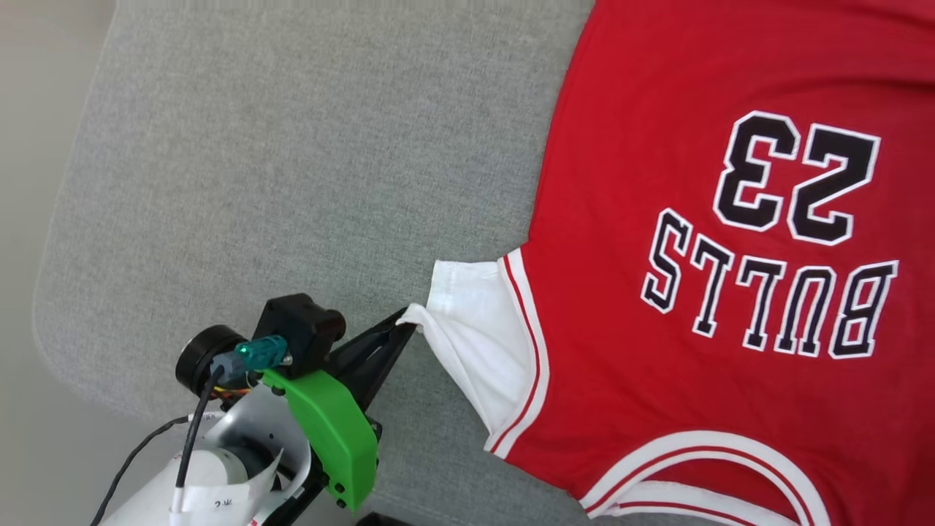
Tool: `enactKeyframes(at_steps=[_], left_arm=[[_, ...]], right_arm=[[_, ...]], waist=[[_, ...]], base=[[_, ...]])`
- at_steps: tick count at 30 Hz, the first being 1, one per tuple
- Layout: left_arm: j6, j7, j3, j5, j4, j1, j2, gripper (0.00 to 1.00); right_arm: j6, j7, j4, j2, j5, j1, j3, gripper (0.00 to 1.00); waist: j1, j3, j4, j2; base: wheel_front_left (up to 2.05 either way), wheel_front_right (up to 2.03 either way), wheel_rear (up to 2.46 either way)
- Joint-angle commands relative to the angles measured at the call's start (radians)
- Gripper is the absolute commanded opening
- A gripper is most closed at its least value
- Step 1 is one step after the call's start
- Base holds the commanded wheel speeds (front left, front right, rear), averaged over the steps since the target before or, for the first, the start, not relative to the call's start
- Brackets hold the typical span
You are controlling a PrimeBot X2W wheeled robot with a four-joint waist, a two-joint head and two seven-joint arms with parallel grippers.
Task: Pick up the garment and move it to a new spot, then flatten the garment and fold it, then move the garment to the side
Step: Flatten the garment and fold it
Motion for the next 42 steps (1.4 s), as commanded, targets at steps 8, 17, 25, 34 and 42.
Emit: enactKeyframes(at_steps=[8,17,25,34,42], left_arm=[[0.03,0.017,0.003,-0.023,0.02,0.036,0.021,0.0],[0.069,-0.011,0.022,-0.059,0.047,0.104,0.014,0.0],[0.092,-0.061,0.036,-0.097,0.092,0.147,-0.029,0.0],[0.091,-0.095,0.029,-0.124,0.143,0.171,-0.073,0.0],[0.084,-0.092,0.019,-0.124,0.151,0.167,-0.073,0.0]], right_arm=[[-0.001,-0.041,-0.013,0.047,0.049,0.257,-0.045,0.0],[-0.001,-0.03,-0.134,0.09,0.134,0.507,-0.127,0.0],[-0.001,0.003,-0.306,0.162,0.188,0.731,-0.197,0.0],[-0.001,-0.004,-0.386,0.25,0.2,0.91,-0.226,0.0],[-0.001,-0.026,-0.362,0.239,0.211,0.925,-0.209,0.0]], waist=[[0.0,-0.221,-0.12,0.0],[0.0,-0.341,-0.202,0.0],[0.0,-0.405,-0.245,0.0],[0.0,-0.446,-0.274,0.0],[0.0,-0.45,-0.275,0.0]], base=[[0.0,0.0,0.0],[0.0,0.0,0.0],[0.0,0.0,0.0],[0.0,0.0,0.0],[0.0,0.0,0.0]])
